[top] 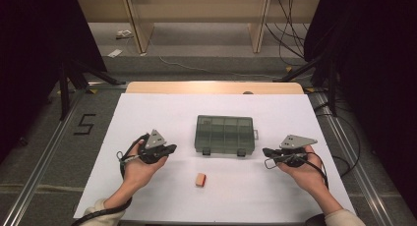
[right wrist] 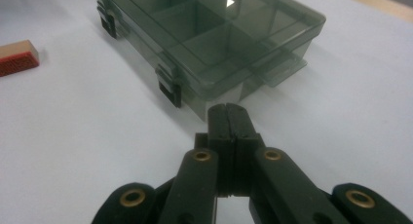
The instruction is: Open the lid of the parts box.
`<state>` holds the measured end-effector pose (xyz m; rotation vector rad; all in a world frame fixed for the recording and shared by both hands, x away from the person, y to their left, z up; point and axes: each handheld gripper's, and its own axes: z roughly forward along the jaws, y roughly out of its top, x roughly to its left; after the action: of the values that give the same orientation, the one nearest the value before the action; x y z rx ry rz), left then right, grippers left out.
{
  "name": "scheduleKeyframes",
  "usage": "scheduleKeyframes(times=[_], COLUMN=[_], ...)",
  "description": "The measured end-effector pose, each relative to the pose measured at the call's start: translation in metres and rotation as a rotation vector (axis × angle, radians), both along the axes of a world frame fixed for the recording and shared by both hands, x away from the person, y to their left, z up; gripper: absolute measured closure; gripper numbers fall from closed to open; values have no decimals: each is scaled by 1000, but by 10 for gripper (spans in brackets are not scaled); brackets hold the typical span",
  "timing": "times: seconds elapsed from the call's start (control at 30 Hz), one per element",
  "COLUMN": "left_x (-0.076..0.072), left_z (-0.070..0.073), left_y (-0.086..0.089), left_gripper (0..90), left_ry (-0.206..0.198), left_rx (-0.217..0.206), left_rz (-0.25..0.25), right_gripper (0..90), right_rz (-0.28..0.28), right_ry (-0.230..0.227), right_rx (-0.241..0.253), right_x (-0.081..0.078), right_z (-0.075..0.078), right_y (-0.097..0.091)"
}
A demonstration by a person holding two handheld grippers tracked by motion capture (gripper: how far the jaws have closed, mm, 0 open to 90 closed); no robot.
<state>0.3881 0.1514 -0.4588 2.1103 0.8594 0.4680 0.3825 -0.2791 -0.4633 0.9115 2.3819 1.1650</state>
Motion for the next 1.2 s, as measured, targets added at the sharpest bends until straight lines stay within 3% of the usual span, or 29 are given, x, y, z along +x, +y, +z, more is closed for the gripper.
scheduleKeyframes(times=[0.03,0.27,0.4,0.77,1.2], left_x=[5,21,25,27,25], left_z=[-1,-5,-8,-13,-13], left_y=[-7,-25,-33,-39,-43], left_gripper=[898,899,898,898,899], left_ry=[9,44,44,55,47], left_rx=[12,30,51,62,62], left_rz=[-16,-40,-48,-63,-79], right_gripper=[900,900,900,900,900], right_rz=[5,25,30,36,47], right_ry=[33,78,95,111,95], right_rx=[2,-9,-5,-6,5], right_x=[5,17,22,23,22], right_z=[-4,-10,-11,-14,-12], right_y=[2,10,13,15,16])
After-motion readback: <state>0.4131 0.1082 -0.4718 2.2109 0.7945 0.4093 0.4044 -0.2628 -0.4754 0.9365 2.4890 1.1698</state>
